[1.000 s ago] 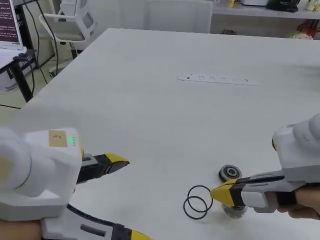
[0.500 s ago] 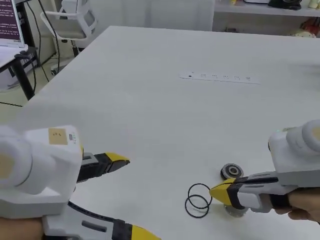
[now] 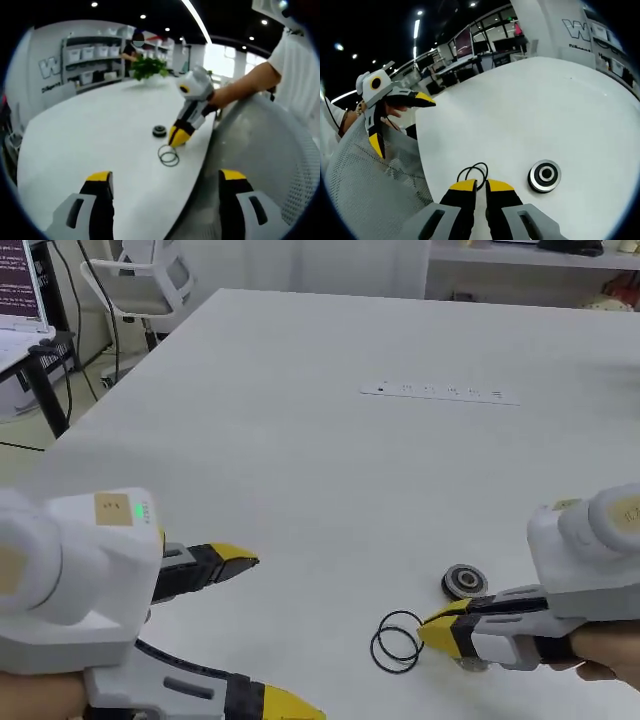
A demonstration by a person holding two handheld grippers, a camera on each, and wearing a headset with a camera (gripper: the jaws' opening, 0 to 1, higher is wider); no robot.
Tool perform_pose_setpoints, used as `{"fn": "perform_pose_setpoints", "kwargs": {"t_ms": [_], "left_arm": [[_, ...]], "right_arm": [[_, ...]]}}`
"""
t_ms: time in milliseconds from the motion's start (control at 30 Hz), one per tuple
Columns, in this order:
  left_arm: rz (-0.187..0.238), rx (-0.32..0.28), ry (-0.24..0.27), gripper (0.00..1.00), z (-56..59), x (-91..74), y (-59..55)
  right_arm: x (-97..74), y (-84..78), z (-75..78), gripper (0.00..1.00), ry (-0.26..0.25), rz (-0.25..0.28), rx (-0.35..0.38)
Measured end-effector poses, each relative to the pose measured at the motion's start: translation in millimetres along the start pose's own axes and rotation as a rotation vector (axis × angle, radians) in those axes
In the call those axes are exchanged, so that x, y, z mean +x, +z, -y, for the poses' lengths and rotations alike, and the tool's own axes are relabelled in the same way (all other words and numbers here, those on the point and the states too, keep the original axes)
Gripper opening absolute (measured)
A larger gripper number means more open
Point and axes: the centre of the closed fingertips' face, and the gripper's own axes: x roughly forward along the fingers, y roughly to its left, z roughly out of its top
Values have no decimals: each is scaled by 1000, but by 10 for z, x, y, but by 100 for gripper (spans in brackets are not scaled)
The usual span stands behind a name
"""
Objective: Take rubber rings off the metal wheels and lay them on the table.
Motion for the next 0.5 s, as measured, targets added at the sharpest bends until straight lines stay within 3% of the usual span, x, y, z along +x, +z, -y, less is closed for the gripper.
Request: {"fn": "perform_pose_setpoints", "kwargs": {"t_ms": [500], "left_arm": [[-3, 0, 5, 88, -6, -5, -3]], "right_arm": [[-65, 41, 56, 9, -28, 15, 15]]}}
